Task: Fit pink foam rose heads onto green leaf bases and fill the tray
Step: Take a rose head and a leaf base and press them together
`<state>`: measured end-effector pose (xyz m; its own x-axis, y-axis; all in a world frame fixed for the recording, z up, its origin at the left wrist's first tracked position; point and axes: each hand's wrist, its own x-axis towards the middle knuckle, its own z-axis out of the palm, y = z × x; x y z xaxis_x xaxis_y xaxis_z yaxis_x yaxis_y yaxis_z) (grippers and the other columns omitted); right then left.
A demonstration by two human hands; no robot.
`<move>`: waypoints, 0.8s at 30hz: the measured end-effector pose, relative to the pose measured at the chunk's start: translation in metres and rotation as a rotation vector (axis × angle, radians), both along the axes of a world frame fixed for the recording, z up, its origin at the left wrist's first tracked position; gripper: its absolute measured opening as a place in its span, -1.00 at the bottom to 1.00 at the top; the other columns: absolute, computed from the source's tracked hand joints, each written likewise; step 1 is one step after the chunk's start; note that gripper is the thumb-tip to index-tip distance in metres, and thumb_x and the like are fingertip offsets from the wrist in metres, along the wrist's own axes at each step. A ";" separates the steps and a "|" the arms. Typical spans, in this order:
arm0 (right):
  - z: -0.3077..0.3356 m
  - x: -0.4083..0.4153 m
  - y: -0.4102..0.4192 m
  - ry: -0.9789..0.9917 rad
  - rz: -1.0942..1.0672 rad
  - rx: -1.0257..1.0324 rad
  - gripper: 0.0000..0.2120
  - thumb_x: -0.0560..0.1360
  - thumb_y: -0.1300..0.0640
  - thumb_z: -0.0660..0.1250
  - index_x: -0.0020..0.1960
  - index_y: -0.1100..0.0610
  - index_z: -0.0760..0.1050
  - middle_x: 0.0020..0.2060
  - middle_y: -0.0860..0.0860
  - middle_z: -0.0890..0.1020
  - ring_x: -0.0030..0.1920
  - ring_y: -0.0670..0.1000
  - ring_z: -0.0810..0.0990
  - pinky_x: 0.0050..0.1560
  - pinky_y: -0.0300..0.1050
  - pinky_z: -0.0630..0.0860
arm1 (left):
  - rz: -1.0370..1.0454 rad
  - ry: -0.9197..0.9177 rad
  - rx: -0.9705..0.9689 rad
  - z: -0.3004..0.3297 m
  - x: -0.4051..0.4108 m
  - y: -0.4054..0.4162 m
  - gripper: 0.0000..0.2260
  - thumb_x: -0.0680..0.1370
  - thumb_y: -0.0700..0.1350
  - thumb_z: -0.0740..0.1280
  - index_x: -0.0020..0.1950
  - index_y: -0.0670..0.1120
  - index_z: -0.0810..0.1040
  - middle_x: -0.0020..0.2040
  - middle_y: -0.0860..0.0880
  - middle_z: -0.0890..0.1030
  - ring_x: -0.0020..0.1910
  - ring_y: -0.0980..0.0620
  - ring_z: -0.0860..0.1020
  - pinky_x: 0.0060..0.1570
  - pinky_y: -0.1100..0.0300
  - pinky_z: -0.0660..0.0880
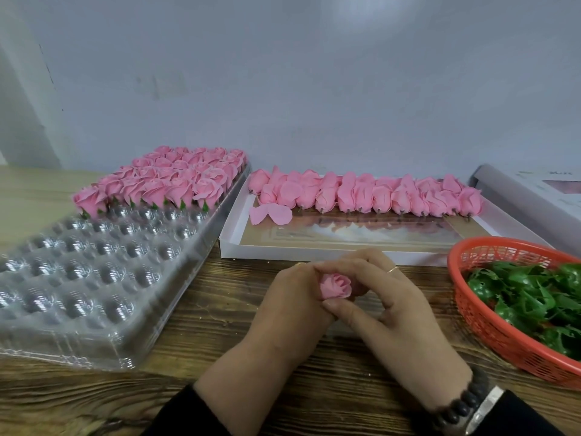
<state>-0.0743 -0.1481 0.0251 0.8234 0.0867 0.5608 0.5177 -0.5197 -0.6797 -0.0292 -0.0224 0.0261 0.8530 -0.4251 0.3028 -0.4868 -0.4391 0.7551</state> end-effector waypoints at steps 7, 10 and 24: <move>0.003 0.000 -0.001 -0.014 -0.048 0.069 -0.92 0.36 0.17 0.43 -0.20 0.01 0.58 -0.24 -0.10 0.55 -0.17 -0.15 0.53 -0.14 -0.43 0.38 | -0.069 0.056 -0.035 0.000 -0.001 -0.004 -0.87 0.37 -0.19 0.41 -0.11 -0.05 0.56 -0.18 0.01 0.61 -0.16 0.07 0.54 -0.11 0.12 0.51; 0.002 0.001 -0.004 0.015 -0.078 0.126 -0.78 0.35 0.30 0.46 -0.24 -0.02 0.56 -0.21 -0.10 0.56 -0.16 -0.18 0.55 -0.16 -0.46 0.39 | -0.110 0.139 -0.086 -0.002 0.001 -0.002 -0.54 0.30 -0.16 0.49 0.13 0.12 0.45 -0.01 0.03 0.54 -0.05 0.13 0.50 -0.04 0.31 0.47; 0.006 0.001 0.001 0.091 -0.036 0.097 -0.93 0.37 0.13 0.45 -0.26 0.01 0.57 -0.25 -0.08 0.57 -0.19 -0.12 0.53 -0.22 -0.42 0.41 | -0.035 0.172 -0.042 -0.005 -0.001 -0.003 -0.85 0.39 -0.13 0.44 -0.07 -0.07 0.56 -0.15 0.01 0.63 -0.15 0.11 0.57 -0.20 0.29 0.51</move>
<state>-0.0736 -0.1469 0.0310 0.8728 0.0057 0.4880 0.4340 -0.4666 -0.7707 -0.0300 -0.0256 0.0208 0.8784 -0.4459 0.1720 -0.3637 -0.3902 0.8459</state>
